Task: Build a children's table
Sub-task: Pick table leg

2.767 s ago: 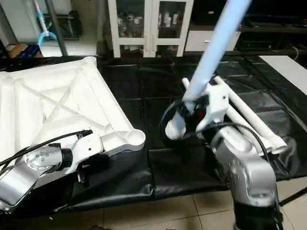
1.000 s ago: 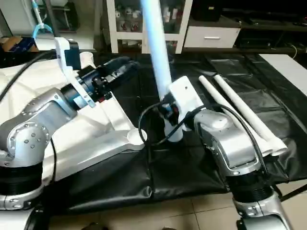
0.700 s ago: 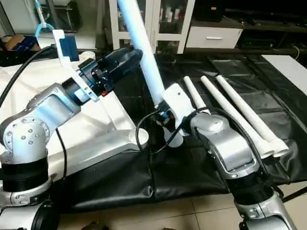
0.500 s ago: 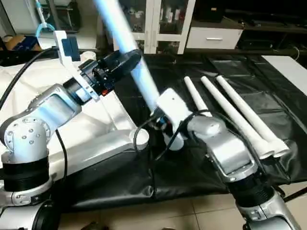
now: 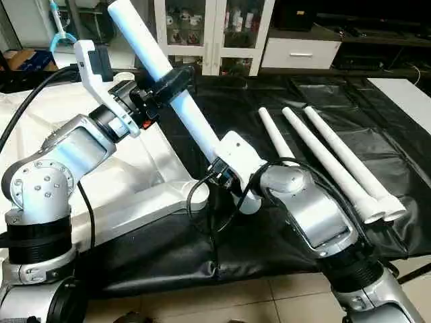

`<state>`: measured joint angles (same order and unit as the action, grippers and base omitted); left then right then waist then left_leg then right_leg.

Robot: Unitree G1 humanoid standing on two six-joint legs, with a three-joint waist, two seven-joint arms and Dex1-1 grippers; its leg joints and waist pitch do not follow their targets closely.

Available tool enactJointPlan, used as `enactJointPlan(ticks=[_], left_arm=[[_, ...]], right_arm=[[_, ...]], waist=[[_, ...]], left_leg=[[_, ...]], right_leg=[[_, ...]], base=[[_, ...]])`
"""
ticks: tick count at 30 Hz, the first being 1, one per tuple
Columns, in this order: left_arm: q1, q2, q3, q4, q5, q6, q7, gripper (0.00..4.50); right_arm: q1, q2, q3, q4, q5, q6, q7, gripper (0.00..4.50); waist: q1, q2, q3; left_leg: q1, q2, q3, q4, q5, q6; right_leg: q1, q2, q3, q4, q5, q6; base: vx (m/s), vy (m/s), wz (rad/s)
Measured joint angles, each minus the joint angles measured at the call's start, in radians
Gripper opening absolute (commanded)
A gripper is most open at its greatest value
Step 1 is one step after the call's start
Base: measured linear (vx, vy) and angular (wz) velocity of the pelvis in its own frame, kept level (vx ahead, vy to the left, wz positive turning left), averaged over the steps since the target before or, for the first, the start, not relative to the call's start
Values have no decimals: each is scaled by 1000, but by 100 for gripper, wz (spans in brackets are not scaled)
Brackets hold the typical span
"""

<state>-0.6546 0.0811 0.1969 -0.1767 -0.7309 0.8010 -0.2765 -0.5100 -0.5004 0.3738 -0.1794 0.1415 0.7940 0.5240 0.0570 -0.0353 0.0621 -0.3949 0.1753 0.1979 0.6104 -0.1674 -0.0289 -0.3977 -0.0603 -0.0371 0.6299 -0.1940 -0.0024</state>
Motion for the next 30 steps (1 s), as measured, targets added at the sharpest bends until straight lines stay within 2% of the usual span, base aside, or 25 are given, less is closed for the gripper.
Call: enactJointPlan(ticks=[4,6,8,11,14,16,25,30], left_arm=[[-1,-9,2,1,0,-6,12,319],[-3,-9,2,2,0,-13,18,316],[-6,-9,3,3,-3,-14,19,283],[-6,-9,3,3,-16,-14,18,275],[-9,-9,5,3,-17,-15,18,236],[-12,-12,9,4,-22,-15,18,232],[-25,-11,24,14,-38,-37,19,162],[-25,-11,25,16,-38,-45,21,150]], right_arm=[[-1,9,-1,6,-21,-1,-4,178],[-1,10,-1,7,-27,-2,-6,178],[-1,11,-1,8,-29,-3,-8,178],[-4,13,-1,17,-31,-12,-9,178],[-6,14,-1,25,-32,-16,-9,178],[-6,17,-2,26,-36,-17,-8,178],[-6,19,-6,27,-39,-20,-8,178],[-6,25,-10,27,-39,-21,-8,178]], waist=[[0,0,0],[0,0,0],[0,0,0],[0,0,0],[0,0,0],[0,0,0],[0,0,0],[0,0,0]], left_leg=[[0,0,0,0,0,0],[0,0,0,0,0,0],[0,0,0,0,0,0],[0,0,0,0,0,0],[0,0,0,0,0,0],[0,0,0,0,0,0],[0,0,0,0,0,0],[0,0,0,0,0,0]], right_leg=[[0,0,0,0,0,0],[0,0,0,0,0,0],[0,0,0,0,0,0],[0,0,0,0,0,0],[0,0,0,0,0,0],[0,0,0,0,0,0],[0,0,0,0,1,0],[0,0,0,0,1,0]], base=[[0,0,0],[0,0,0],[0,0,0],[0,0,0],[0,0,0],[0,0,0],[0,0,0],[0,0,0]])
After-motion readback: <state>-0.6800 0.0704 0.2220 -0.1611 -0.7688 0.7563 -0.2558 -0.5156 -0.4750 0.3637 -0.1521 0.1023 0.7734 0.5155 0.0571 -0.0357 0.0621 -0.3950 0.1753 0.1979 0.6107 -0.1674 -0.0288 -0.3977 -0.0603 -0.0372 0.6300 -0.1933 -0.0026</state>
